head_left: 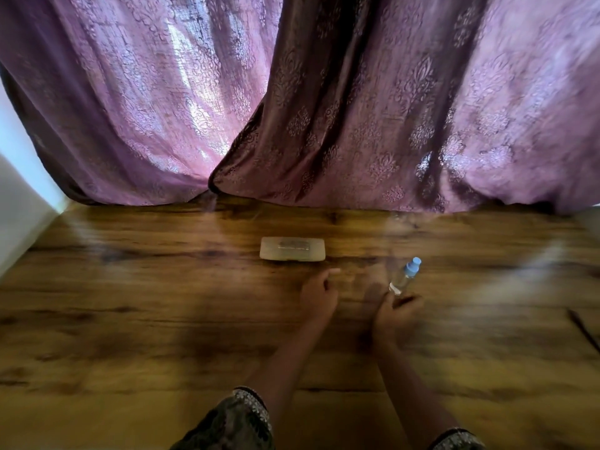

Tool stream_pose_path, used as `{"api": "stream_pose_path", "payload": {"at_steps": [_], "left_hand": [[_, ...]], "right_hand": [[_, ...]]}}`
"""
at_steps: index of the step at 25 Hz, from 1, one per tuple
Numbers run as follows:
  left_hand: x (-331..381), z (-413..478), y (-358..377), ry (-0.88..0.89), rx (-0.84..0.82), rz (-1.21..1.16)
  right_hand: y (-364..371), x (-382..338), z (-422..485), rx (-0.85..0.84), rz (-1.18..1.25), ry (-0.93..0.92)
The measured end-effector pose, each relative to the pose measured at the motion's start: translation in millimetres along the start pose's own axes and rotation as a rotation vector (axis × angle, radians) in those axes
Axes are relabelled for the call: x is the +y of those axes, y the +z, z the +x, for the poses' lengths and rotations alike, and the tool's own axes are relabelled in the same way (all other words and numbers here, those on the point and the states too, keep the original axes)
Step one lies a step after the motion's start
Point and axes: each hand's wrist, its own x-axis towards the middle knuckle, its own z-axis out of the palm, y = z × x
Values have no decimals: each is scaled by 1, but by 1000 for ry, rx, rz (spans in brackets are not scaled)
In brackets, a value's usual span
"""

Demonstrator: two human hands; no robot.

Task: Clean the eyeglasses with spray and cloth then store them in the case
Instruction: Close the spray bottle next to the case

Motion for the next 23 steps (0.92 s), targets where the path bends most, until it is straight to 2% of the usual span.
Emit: {"api": "stream_pose_path", "payload": {"at_steps": [3, 6, 10, 12, 17, 23], "left_hand": [[22, -7, 12, 50, -173, 9], [46, -12, 22, 53, -342, -84], [56, -12, 39, 64, -458, -51], [56, -13, 45, 62, -508, -108], [50, -9, 48, 54, -473, -133], [49, 2, 29, 45, -392, -205]], "right_hand": [[-9, -1, 19, 16, -2, 4], [-10, -2, 27, -72, -56, -35], [-12, -4, 32, -131, -63, -63], [-14, -6, 34, -139, -72, -71], [-16, -11, 38, -176, -87, -84], [8, -27, 37, -300, -72, -124]]}}
